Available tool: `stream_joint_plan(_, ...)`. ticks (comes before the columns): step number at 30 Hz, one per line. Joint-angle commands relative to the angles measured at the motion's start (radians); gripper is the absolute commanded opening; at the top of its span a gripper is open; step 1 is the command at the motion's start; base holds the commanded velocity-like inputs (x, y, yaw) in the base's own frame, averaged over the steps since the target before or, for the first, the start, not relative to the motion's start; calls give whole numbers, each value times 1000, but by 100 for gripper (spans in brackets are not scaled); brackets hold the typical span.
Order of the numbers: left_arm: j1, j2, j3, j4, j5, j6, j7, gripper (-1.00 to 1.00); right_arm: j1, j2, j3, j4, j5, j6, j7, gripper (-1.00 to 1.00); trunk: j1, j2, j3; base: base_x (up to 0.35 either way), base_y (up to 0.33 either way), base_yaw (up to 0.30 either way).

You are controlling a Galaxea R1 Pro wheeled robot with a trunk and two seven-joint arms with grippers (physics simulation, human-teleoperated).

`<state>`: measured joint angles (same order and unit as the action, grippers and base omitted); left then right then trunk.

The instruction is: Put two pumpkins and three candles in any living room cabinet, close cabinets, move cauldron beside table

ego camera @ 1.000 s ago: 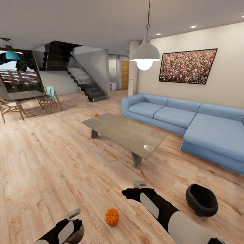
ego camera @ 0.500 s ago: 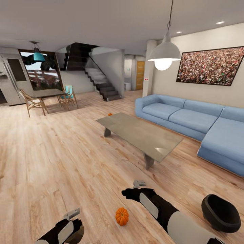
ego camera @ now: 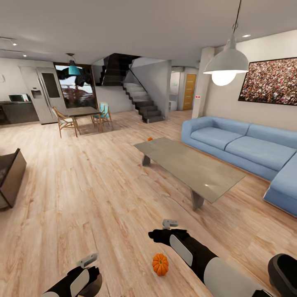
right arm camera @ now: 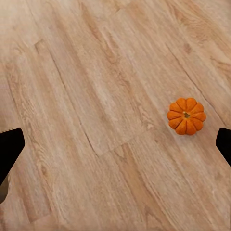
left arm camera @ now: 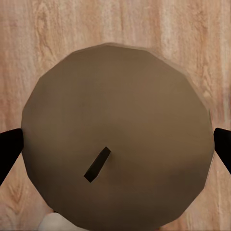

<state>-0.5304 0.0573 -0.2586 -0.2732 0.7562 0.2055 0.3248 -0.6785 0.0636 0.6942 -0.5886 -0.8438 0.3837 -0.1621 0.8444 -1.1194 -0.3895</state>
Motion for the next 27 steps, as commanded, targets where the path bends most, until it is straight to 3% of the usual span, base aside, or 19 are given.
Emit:
stream_joint_plan(1, 0, 1, -8, -3, 6, 5, 6, -100, -1, -1, 5, -2, -11, 1, -14, 100, 0, -1, -1, 0, 0, 282)
stream_joint_plan(27, 0, -1, -10, -3, 6, 4, 6, -100, -1, -1, 5, -3, -9, 1, -115, 100, 0, -1, -15, 0, 0, 266)
